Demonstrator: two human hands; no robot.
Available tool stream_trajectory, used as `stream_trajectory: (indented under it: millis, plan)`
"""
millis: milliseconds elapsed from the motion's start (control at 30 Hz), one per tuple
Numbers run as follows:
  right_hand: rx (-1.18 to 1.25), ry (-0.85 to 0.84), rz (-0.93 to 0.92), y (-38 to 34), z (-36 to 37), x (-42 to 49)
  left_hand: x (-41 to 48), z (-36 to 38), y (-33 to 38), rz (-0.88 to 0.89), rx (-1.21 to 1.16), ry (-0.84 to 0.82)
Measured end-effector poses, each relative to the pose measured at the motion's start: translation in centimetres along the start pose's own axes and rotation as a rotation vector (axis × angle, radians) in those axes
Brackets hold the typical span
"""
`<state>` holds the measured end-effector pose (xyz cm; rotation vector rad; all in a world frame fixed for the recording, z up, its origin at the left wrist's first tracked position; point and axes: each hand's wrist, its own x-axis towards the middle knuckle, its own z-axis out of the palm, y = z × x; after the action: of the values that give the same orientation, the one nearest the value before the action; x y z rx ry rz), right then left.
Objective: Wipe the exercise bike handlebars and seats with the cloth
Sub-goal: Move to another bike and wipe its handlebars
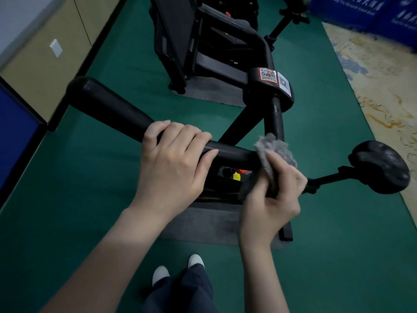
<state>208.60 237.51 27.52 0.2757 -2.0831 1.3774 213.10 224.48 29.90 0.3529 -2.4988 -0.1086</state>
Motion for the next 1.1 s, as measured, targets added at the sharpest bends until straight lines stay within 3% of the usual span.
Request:
stream_trajectory:
  millis: [67,133,333,700,833,967,1100]
  plan:
    - [-0.09,-0.159,-0.195,0.3,-0.8,0.8,0.0,0.0,0.0,0.003,-0.001,-0.003]
    - [-0.159,-0.288,-0.279,0.6,-1.4,3.0,0.0,0.0,-0.1,0.007,0.0,-0.005]
    - [-0.317,-0.73,-0.257,-1.4,-0.5,7.4,-0.1,0.0,0.0,0.007,-0.003,-0.006]
    - [-0.232,-1.502,-0.131,-2.7,3.5,13.4,-0.1,-0.1,0.2,0.002,0.03,-0.008]
    - [-0.244,-1.571,-0.274,-1.8,2.7,14.5,-0.2,-0.3,0.6,-0.037,0.048,-0.032]
    - [-0.137,-1.501,-0.344,-1.2,2.2,13.8,0.1,-0.4,1.8,-0.137,0.049,-0.043]
    - [-0.167,-1.47,-0.531,0.4,1.7,15.0,0.3,0.2,4.3,-0.232,0.031,-0.036]
